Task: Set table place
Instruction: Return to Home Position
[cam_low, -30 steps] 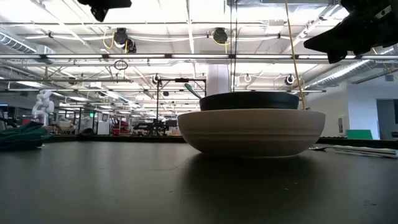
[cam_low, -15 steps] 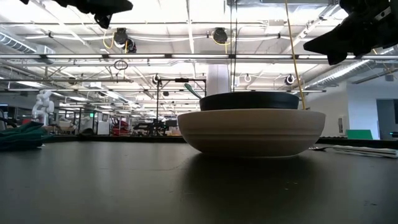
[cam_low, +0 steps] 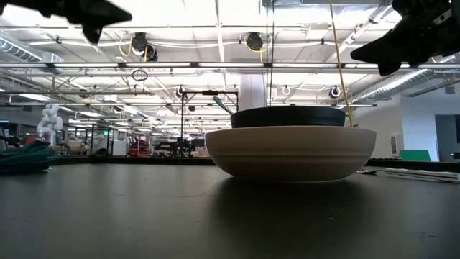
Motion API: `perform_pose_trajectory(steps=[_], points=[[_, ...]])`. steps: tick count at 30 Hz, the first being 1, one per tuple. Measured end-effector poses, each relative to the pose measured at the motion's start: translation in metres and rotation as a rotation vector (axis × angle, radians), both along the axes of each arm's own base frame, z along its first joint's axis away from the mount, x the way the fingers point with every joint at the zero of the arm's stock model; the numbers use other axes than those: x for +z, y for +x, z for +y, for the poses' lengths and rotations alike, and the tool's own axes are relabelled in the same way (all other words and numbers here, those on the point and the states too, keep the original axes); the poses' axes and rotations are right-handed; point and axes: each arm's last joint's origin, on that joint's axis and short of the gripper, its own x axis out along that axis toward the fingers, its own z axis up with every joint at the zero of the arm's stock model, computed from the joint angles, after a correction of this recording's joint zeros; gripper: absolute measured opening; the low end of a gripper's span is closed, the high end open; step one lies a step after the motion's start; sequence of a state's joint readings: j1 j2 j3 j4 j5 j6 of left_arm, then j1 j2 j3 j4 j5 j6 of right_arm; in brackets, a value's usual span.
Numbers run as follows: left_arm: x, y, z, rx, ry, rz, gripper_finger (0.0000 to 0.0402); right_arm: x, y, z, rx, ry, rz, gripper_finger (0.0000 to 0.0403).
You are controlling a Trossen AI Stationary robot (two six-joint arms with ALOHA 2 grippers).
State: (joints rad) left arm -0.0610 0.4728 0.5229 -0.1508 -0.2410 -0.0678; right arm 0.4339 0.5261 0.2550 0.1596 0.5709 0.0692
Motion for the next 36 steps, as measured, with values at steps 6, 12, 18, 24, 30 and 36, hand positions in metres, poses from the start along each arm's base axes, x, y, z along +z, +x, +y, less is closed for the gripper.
perform_pose_trajectory(steps=[6, 12, 18, 24, 30, 36], points=[[-0.035, -0.004, -0.003, -0.013, -0.052, -0.042, 0.0000, 0.000, 0.000, 0.000, 0.000, -0.001, 0.000, 0.0000], [-0.057, -0.007, -0.007, -0.081, -0.018, -0.067, 0.0000, 0.000, 0.000, 0.000, 0.000, -0.002, 0.000, 0.0000], [-0.073, -0.009, -0.008, -0.107, 0.019, -0.039, 0.0000, 0.001, 0.000, 0.000, 0.001, 0.002, -0.014, 0.0000], [-0.084, -0.009, -0.012, -0.242, 0.028, -0.012, 0.0000, 0.001, 0.000, 0.000, 0.001, 0.003, -0.014, 0.0000], [-0.099, -0.008, -0.014, -0.307, 0.057, 0.007, 0.0000, 0.001, 0.000, 0.000, 0.001, -0.002, -0.012, 0.0000], [-0.110, -0.008, -0.014, -0.318, 0.090, 0.008, 0.0001, 0.001, 0.001, 0.000, 0.001, -0.006, -0.006, 0.0000]])
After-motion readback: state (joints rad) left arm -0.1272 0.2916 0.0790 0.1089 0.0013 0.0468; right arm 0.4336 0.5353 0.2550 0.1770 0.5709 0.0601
